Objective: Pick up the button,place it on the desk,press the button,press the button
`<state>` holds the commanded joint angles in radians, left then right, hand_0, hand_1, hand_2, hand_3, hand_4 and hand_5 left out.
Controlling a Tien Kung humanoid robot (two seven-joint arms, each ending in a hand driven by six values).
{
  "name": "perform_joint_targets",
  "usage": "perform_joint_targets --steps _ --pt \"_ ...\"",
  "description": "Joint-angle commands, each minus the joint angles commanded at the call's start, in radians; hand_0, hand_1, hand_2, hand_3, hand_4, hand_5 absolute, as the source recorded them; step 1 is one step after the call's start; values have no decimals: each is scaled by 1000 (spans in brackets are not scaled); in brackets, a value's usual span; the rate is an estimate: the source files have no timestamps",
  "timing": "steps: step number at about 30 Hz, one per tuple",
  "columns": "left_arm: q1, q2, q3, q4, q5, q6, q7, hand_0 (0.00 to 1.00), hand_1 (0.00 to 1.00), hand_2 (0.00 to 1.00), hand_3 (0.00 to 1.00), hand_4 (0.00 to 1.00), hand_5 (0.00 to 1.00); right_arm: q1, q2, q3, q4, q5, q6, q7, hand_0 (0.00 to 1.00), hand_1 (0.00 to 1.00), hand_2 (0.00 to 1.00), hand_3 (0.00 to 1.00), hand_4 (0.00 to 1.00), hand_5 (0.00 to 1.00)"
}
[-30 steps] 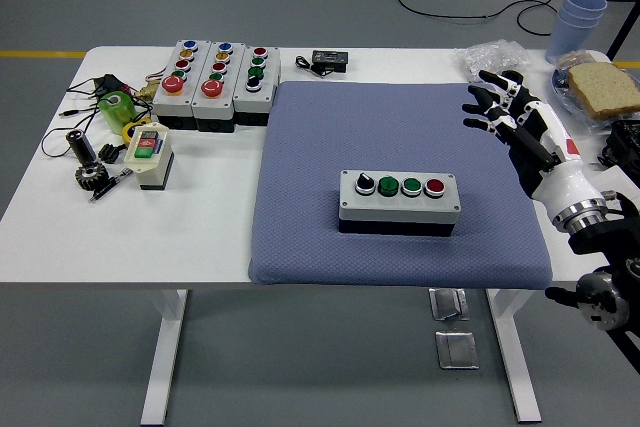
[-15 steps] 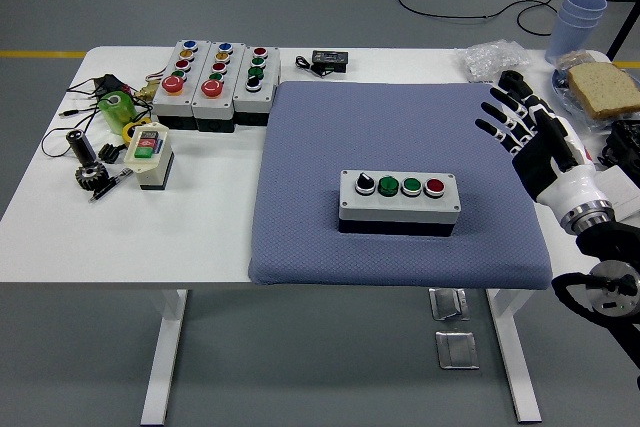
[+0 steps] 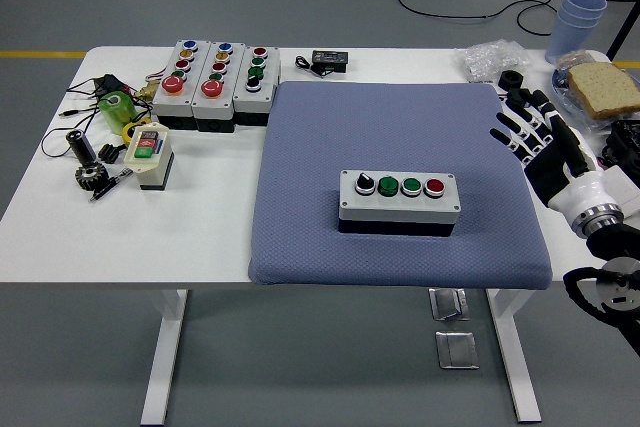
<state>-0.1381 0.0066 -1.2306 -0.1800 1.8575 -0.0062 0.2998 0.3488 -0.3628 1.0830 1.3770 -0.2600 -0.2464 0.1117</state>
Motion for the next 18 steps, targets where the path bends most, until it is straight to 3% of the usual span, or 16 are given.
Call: perform_joint_targets --steps 2,18 --pt "0 0 1 0 0 0 0 644 607 600 564 311 861 2 0 0 -7 5 4 -4 698 674 725 677 686 433" --pt "2 -1 -5 0 9 1 2 644 607 601 565 311 860 0 -4 -8 -37 16 14 3 688 663 715 668 682 429"
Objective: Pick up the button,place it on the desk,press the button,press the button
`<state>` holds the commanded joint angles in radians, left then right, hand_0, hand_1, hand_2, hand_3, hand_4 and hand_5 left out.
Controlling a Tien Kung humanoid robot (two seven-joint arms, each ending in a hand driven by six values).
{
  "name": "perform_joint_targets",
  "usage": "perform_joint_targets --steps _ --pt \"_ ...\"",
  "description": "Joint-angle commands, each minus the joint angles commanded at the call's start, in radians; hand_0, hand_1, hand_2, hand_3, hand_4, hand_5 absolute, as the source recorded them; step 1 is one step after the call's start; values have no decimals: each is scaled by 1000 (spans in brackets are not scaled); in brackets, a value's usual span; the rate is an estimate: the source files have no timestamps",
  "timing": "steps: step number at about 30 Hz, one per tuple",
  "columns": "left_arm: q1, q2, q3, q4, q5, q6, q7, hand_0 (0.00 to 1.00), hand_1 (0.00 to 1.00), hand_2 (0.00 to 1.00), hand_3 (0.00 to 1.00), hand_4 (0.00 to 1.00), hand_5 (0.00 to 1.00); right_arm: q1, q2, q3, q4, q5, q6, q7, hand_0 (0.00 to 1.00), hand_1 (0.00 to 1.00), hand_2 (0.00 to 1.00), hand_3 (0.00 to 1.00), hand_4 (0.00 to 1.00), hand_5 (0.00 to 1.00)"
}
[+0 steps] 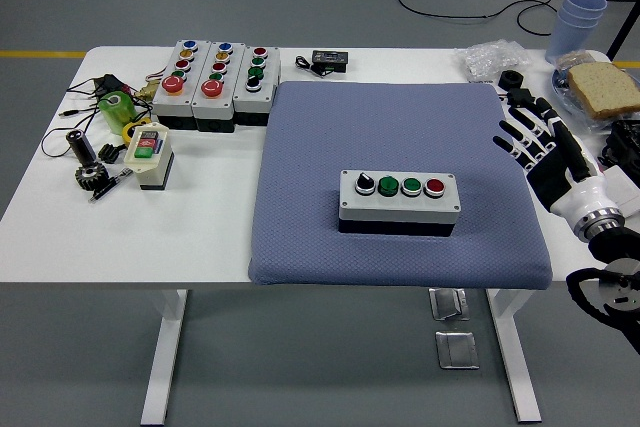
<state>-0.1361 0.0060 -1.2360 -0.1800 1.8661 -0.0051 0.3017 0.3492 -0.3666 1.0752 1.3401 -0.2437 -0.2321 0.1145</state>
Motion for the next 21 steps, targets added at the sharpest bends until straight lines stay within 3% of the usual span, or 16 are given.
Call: perform_joint_targets --steps 21 --pt "14 -2 3 0 13 -1 1 644 607 603 564 309 858 -12 -2 -5 -8 6 3 2 684 659 701 661 682 424"
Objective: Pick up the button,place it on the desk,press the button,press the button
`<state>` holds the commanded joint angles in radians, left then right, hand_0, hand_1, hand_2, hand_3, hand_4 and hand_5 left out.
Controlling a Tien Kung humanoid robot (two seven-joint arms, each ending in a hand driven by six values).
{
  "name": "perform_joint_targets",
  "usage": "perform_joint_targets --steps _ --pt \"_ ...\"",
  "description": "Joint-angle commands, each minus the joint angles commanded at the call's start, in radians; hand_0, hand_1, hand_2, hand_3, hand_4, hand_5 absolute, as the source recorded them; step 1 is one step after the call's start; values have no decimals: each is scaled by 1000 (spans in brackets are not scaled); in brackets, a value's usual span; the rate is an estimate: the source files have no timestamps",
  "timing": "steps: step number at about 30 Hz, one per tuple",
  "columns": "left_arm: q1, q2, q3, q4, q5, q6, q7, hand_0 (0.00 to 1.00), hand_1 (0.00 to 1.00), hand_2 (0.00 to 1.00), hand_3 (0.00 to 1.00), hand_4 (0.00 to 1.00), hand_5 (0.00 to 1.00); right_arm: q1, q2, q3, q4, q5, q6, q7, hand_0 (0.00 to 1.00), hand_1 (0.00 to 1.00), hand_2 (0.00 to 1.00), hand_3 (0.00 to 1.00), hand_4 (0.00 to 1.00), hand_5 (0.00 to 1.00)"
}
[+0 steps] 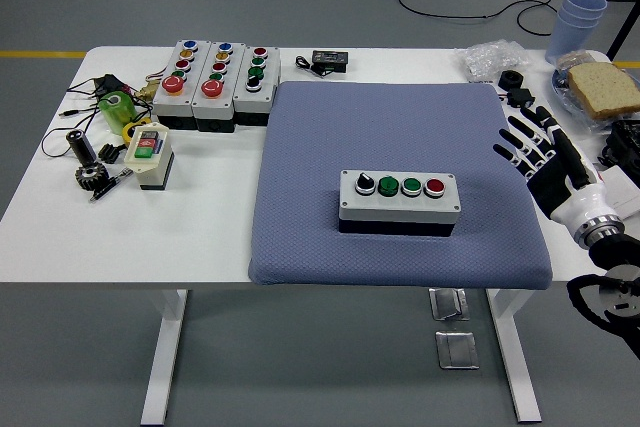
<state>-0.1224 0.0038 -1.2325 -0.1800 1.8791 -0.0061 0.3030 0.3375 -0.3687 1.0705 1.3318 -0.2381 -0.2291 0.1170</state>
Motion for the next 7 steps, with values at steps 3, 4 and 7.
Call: perform_joint_targets --steps 3,4,7 --pt "-1 0 2 0 -3 0 0 644 607 603 564 309 858 2 1 0 -1 2 -1 1 684 659 701 661 682 424" --pt "-2 0 2 0 -4 1 0 644 607 603 564 309 858 2 1 0 -1 2 -1 1 684 659 701 661 682 424" --pt "-4 0 2 0 -7 1 -1 644 607 603 564 309 858 4 2 0 -1 3 -2 2 684 659 701 661 682 424"
